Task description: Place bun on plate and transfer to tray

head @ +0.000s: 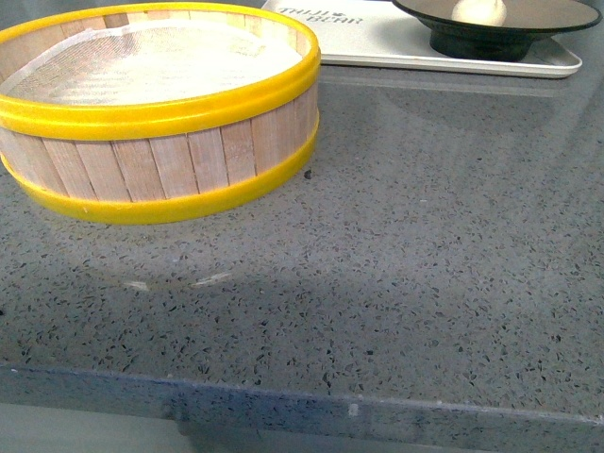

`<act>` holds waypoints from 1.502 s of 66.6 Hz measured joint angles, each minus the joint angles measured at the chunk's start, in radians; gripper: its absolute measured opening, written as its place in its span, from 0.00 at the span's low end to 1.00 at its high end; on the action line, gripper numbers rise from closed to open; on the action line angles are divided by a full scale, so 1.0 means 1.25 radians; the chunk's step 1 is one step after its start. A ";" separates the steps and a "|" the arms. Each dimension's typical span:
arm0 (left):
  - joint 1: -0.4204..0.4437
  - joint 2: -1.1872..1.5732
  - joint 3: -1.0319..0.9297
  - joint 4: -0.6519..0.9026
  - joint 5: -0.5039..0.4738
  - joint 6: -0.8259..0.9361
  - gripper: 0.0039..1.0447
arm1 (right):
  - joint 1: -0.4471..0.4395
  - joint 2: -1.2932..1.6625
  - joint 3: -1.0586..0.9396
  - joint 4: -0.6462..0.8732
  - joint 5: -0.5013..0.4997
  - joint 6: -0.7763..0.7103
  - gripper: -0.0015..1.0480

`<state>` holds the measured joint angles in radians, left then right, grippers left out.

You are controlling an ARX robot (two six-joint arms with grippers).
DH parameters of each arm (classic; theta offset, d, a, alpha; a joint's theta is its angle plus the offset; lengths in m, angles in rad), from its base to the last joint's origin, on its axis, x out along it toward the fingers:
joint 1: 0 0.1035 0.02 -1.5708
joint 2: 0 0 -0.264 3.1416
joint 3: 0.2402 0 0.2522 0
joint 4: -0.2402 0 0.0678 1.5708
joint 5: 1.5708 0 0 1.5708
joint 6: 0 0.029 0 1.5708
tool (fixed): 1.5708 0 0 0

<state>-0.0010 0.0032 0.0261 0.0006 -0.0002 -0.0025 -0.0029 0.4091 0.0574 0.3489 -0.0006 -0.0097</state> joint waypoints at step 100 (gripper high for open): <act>0.000 0.000 0.000 0.000 0.000 0.000 0.94 | 0.000 -0.324 -0.042 -0.279 0.000 0.000 0.66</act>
<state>-0.0010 0.0032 0.0261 0.0006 -0.0002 -0.0025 -0.0029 0.0044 0.0055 0.0006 -0.0010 -0.0101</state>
